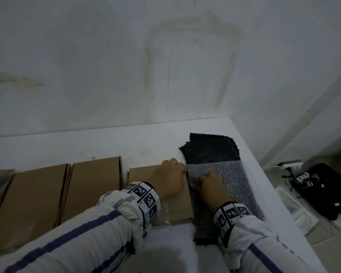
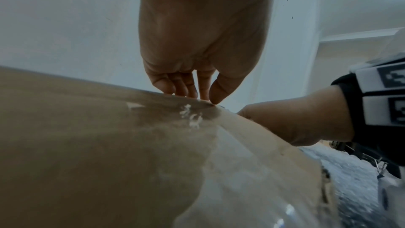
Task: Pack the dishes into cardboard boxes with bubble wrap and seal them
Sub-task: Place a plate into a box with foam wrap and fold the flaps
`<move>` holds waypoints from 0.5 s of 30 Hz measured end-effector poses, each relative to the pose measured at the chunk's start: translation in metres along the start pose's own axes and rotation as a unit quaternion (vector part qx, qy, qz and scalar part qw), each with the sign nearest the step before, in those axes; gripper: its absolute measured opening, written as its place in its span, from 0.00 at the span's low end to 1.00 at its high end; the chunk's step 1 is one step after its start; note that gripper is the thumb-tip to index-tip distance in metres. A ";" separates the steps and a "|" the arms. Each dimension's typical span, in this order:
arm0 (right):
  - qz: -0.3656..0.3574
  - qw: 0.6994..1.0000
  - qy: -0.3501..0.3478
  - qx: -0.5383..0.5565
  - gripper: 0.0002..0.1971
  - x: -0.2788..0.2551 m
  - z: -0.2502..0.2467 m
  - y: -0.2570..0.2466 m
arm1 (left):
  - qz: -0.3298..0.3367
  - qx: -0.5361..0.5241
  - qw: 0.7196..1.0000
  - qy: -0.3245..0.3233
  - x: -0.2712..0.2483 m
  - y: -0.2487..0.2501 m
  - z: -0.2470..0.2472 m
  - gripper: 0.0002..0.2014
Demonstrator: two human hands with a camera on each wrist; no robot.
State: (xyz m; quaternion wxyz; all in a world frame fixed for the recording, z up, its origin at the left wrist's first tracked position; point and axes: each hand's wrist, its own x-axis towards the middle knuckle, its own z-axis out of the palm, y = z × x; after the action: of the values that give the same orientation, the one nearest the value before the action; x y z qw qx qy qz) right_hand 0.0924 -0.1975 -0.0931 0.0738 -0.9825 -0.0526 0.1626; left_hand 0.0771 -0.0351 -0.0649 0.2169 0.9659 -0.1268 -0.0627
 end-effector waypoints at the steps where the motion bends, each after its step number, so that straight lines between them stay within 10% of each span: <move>1: 0.003 1.000 -0.002 0.012 0.13 -0.001 -0.006 -0.001 | -0.001 -0.011 1.000 0.001 0.001 0.000 0.001 0.15; 10: -0.006 0.994 0.000 0.112 0.14 -0.018 -0.077 -0.021 | -0.081 -0.257 0.962 -0.042 -0.003 0.035 -0.026 0.25; 15: -0.057 0.972 0.034 0.224 0.09 -0.026 -0.087 -0.050 | -0.198 -0.381 0.902 0.047 -0.014 0.024 -0.052 0.07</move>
State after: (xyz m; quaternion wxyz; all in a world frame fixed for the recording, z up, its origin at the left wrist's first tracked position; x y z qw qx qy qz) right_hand 0.0923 -0.1624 0.0042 0.3032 -0.9412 -0.0681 0.1326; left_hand 0.0677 -0.0317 -0.0071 0.5566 0.8168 0.1111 -0.1028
